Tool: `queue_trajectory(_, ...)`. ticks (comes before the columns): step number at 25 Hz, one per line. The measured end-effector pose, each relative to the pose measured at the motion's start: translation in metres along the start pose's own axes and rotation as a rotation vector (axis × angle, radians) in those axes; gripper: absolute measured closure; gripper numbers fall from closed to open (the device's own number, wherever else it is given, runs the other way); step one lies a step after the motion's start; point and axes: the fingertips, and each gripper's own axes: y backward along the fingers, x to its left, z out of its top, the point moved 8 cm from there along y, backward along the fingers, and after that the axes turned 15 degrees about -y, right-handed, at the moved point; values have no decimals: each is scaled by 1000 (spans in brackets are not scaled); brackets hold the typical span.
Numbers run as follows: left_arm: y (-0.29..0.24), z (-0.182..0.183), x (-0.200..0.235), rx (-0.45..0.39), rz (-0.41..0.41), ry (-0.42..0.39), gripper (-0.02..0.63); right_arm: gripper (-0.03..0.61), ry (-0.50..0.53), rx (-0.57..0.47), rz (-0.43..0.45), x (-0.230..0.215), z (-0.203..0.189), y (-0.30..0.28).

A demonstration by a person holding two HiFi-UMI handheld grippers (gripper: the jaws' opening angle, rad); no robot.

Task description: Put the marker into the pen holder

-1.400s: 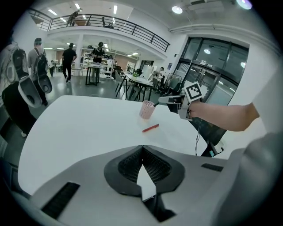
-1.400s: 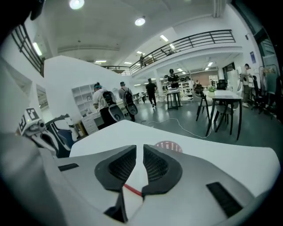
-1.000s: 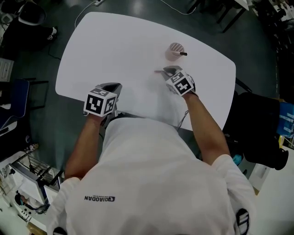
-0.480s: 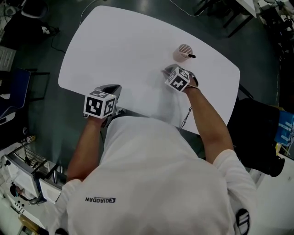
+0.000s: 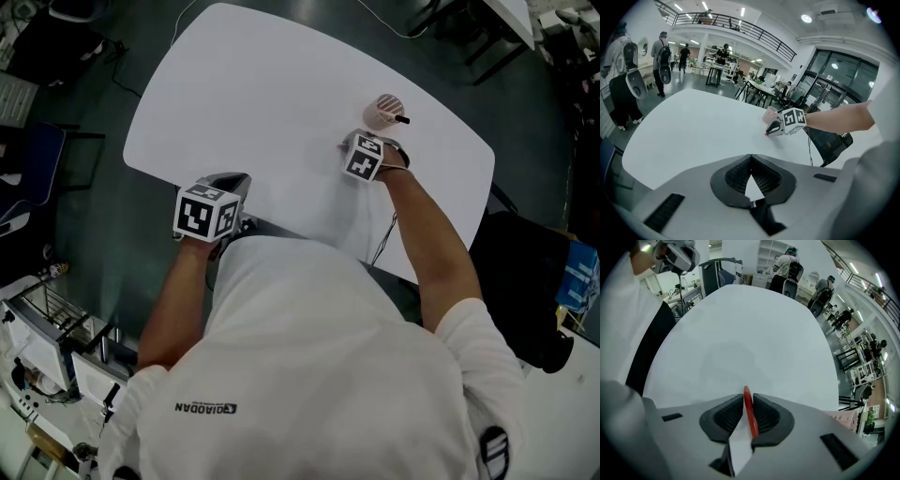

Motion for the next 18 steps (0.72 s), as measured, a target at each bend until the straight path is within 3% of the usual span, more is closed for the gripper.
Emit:
queue_trajectory(5, -1, -5, 4, 6, 0, 9, 588, 498, 61, 40, -1, 1, 5, -6)
queue_trajectory(12, -4, 1, 3, 8, -15, -8, 588, 511, 239, 98, -61, 11, 10, -8)
queue_trajectory(18, -8, 2, 4, 21, -45, -43, 588, 511, 156, -22, -115, 18, 17, 22)
